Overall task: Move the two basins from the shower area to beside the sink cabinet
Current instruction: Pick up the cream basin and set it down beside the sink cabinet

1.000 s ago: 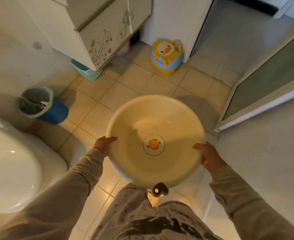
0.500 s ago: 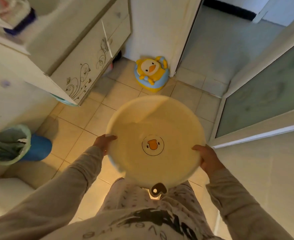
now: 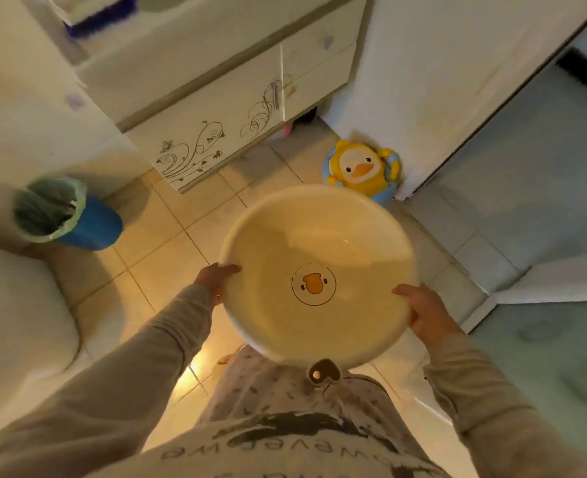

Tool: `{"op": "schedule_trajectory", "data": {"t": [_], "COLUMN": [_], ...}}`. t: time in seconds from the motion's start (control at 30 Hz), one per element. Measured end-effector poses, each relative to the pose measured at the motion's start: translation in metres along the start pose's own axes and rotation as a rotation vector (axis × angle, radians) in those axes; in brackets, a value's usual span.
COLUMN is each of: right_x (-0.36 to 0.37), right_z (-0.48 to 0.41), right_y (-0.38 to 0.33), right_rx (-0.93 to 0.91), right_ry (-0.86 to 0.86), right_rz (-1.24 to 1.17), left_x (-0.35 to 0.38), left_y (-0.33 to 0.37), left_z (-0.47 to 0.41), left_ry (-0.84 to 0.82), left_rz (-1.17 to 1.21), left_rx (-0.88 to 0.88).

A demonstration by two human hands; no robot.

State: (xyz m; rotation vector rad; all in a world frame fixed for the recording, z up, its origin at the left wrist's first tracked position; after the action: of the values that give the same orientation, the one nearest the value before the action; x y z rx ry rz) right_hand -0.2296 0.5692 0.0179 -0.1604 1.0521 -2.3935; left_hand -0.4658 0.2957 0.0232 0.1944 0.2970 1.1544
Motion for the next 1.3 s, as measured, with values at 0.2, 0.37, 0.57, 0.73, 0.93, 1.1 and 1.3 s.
{"op": "schedule_trajectory", "data": {"t": [0.2, 0.37, 0.57, 0.73, 0.93, 1.1, 1.3], "right_x": [0.024, 0.064, 0.108, 0.143, 0.186, 0.204, 0.218], "right_z": [-0.065, -0.109, -0.143, -0.165, -0.196, -0.226, -0.28], "right_y": [-0.094, -0.136, -0.165, -0.184, -0.191, -0.185, -0.165], "right_rx": [-0.076, -0.094, -0.057, -0.047, 0.0, 0.089, 0.132], "right_ry": [-0.208, -0.3, -0.309, -0.346, -0.394, -0.418, -0.442], "right_rz": [0.221, 0.327, 0.395, 0.437, 0.521, 0.635, 0.775], "left_x": [0.033, 0.045, 0.042, 0.033, 0.023, 0.029, 0.055], "left_y": [0.0, 0.021, 0.061, 0.091, 0.107, 0.093, 0.071], "left_z": [0.0, -0.017, -0.044, -0.06, -0.073, -0.089, -0.126], "left_ry": [0.073, 0.083, 0.098, 0.113, 0.16, 0.206, 0.253], "left_rz": [0.224, 0.361, 0.416, 0.436, 0.478, 0.504, 0.576], "left_rx": [-0.04, -0.063, -0.113, -0.155, -0.209, -0.262, -0.349]}}
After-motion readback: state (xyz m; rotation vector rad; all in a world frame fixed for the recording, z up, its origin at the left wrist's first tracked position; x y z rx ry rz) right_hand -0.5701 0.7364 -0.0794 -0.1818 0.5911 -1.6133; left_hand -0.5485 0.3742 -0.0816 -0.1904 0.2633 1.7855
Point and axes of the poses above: each hand's wrist, its own z-axis away from the middle knuckle, its own x-axis out of the palm, y = z × x, the point moved 4 cm from there along -z, towards the middle knuckle, and after that the axes turned 10 degrees about -x, right-handed, at the moved point
